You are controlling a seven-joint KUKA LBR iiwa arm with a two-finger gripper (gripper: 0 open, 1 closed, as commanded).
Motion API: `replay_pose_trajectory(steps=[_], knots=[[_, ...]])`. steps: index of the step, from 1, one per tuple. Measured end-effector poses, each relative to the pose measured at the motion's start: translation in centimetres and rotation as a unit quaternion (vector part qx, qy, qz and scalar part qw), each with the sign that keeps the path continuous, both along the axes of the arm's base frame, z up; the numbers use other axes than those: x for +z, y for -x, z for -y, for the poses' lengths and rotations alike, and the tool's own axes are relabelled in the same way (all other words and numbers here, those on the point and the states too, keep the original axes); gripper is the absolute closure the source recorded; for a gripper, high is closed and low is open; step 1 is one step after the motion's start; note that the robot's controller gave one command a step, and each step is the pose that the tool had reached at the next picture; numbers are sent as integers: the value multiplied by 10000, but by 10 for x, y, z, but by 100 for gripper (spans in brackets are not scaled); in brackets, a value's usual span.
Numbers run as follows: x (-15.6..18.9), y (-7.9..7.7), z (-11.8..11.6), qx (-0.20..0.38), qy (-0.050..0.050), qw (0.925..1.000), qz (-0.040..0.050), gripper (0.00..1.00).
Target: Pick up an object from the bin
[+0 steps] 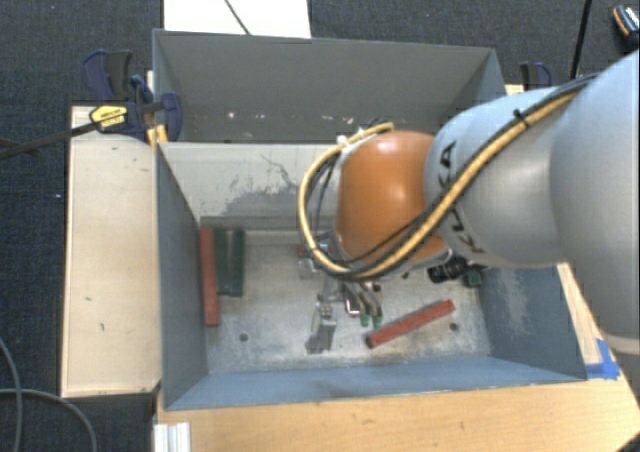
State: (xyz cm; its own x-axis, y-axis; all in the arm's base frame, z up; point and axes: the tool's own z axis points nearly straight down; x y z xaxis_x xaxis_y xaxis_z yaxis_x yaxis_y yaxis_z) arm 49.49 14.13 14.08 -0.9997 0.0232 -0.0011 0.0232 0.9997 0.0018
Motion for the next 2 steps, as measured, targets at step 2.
replay_pose_trajectory(steps=[2], knots=[[-69, -42, 206, 1896, 4, 9819, 22, 0]])
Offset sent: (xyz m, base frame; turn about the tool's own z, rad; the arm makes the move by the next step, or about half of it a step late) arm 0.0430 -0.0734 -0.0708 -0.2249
